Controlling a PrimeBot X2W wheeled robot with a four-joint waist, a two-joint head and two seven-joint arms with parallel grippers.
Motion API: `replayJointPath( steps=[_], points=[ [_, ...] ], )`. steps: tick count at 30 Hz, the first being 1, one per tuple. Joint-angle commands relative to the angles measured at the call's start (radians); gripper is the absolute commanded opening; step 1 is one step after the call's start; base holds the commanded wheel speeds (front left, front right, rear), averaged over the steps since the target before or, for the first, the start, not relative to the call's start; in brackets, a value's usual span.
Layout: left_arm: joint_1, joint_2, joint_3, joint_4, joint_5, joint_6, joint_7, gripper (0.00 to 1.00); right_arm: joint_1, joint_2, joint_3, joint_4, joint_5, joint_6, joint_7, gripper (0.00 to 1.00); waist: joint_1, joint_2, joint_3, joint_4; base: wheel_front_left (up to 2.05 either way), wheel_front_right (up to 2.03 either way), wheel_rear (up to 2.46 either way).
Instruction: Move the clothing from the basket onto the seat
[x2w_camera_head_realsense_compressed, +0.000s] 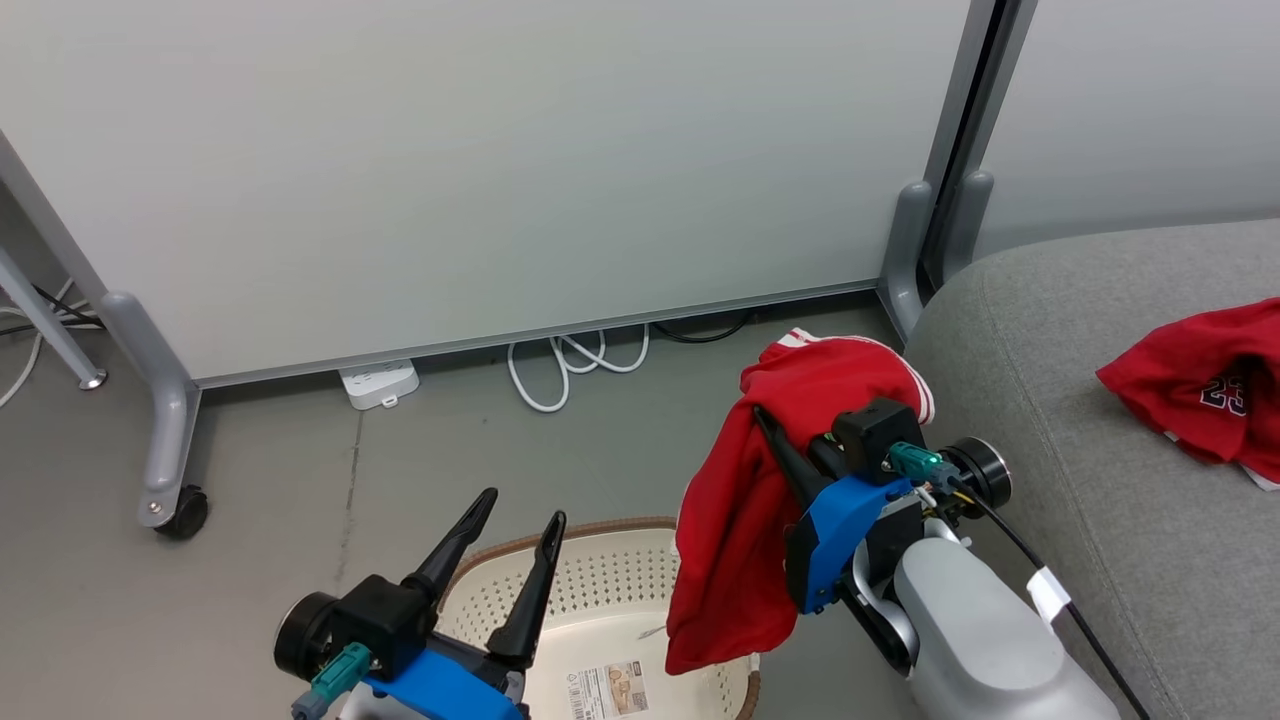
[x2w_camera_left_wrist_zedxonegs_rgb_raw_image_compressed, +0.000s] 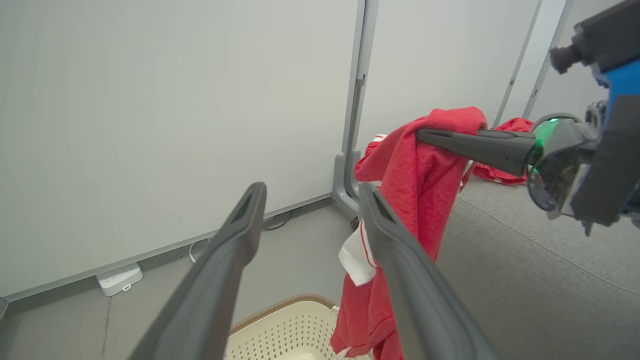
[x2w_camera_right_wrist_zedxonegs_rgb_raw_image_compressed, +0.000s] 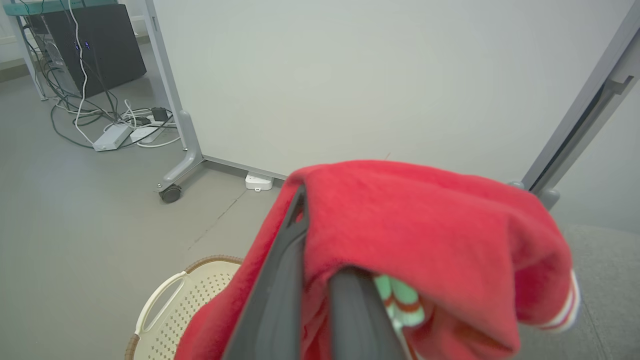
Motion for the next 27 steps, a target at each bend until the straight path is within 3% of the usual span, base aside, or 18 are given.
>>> replayJointPath(
  steps=[1,10,27],
  points=[
    [0.006,-0.001,0.010,0.003,0.009,-0.004,-0.003,1.00,0.015,0.001,0.001,-0.007,0.003,-0.001,0.000,0.00,-0.0001,0.0000,0.001,-0.004,0.00,0.00,0.00],
    [0.004,-0.035,0.044,0.013,0.052,-0.029,-0.003,1.00,0.003,0.000,0.017,-0.032,0.016,-0.001,0.007,0.00,-0.0001,0.0000,0.020,-0.102,0.00,0.00,0.00],
    [-0.011,-0.060,0.087,0.017,0.092,-0.046,-0.003,1.00,0.000,-0.005,-0.013,-0.033,-0.006,-0.001,0.003,0.00,-0.0001,0.0000,0.057,-0.437,0.00,0.00,0.00]
  ],
)
